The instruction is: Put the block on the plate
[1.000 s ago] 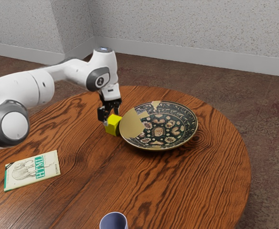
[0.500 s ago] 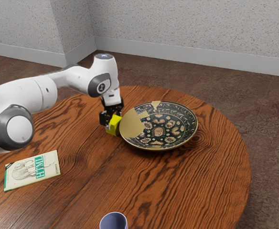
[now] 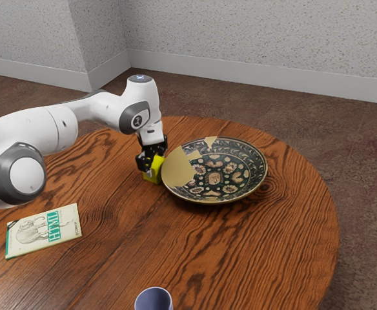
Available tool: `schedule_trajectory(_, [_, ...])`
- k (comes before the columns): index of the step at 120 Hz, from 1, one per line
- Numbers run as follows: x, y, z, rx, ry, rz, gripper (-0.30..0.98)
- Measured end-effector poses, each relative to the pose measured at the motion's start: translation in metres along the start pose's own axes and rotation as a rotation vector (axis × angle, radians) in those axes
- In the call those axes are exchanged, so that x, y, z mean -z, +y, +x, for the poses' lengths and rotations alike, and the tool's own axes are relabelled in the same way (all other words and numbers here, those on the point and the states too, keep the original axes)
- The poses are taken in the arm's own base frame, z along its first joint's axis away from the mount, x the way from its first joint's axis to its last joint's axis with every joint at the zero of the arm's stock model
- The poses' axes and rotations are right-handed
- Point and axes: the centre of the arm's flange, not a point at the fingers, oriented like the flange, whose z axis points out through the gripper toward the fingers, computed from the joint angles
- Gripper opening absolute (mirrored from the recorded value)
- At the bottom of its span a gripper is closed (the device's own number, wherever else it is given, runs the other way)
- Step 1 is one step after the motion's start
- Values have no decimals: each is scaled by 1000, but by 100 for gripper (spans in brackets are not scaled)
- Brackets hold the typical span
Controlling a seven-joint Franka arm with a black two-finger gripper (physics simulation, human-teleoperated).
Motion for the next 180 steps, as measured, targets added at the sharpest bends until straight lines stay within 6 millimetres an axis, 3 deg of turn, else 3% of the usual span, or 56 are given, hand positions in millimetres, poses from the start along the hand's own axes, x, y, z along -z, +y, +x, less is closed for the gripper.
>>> schedule_trajectory(28, [5,0,1,-2,-2,8,45])
schedule_trajectory(58, [16,1,-15,18,-7,20,43])
schedule_trajectory(105, [95,5,-9,9,-46,94,41])
schedule_trajectory(124, [113,4,17,-19,-44,114,41])
schedule_trajectory(180, [120,2,121,-125,-6,138,41])
